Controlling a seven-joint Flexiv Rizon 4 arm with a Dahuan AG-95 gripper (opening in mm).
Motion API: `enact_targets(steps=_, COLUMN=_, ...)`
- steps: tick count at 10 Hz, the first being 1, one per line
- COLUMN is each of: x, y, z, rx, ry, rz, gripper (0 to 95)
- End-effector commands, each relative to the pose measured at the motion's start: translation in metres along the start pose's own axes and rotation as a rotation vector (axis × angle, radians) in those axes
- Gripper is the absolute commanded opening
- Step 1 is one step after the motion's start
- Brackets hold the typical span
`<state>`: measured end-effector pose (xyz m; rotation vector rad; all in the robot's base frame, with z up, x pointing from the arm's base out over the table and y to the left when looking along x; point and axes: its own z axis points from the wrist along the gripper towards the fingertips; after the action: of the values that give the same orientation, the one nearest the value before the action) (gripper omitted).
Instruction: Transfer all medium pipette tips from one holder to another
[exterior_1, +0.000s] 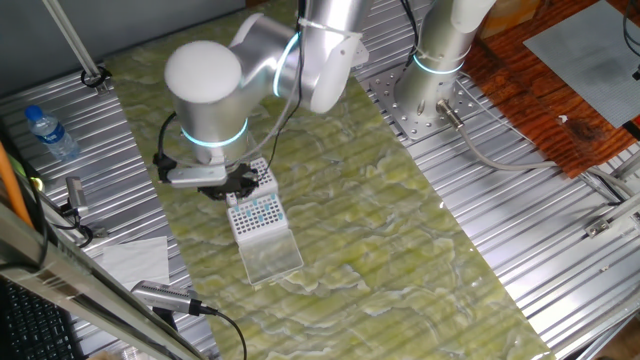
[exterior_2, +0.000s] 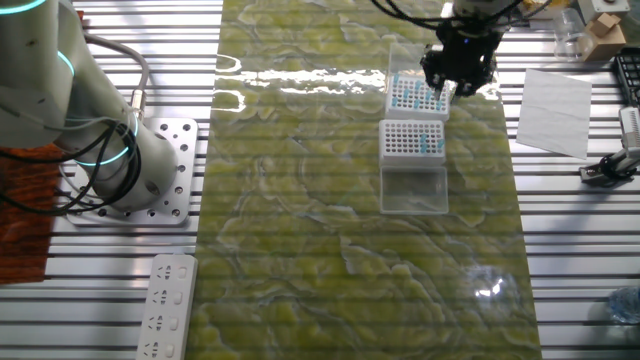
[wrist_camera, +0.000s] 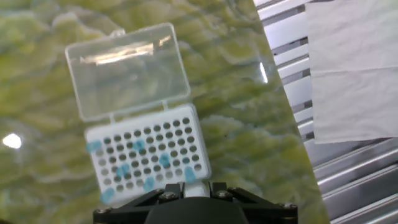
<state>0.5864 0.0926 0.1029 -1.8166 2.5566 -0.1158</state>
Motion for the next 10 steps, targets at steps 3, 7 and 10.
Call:
enact_targets(steps=3, x=0.031, y=-0.002, z=0.009, rx=0.0, ry=-0.009, rz=-0.114, gripper=19.0)
enact_targets(steps=7, x=0.041, y=0.013, z=0.017, rx=0.008, ry=-0.011, rz=-0.133, gripper=19.0)
enact_targets(steps=10, x=0.045, y=0.018, z=0.019, rx=0.016, ry=-0.01, rz=-0.144, gripper=19.0)
